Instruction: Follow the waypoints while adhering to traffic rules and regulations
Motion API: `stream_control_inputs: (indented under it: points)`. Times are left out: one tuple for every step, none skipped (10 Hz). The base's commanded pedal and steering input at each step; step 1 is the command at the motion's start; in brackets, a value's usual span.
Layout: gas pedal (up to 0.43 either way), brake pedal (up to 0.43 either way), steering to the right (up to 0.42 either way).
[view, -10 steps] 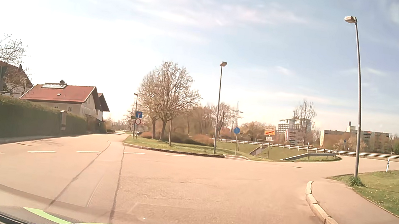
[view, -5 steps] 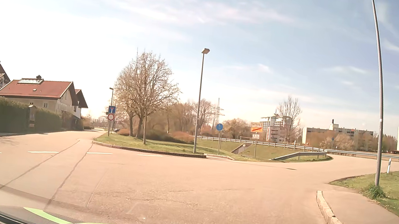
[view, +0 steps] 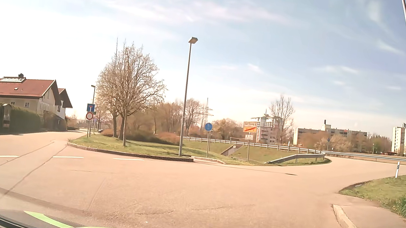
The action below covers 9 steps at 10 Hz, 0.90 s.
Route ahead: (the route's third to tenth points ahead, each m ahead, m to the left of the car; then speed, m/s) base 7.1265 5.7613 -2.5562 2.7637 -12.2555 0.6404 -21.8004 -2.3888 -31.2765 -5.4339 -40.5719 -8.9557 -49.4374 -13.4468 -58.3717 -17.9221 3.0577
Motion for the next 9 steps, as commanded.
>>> stream_control_inputs:
  points:
    - [0.0,0.287,0.116]
    - [0.0,0.28,0.118]
    - [0.0,0.274,0.122]
    - [0.0,0.262,0.126]
    - [0.0,0.25,0.13]
    - [0.0,0.232,0.133]
    - [0.0,0.226,0.134]
    - [0.0,0.22,0.134]
    - [0.0,0.22,0.136]
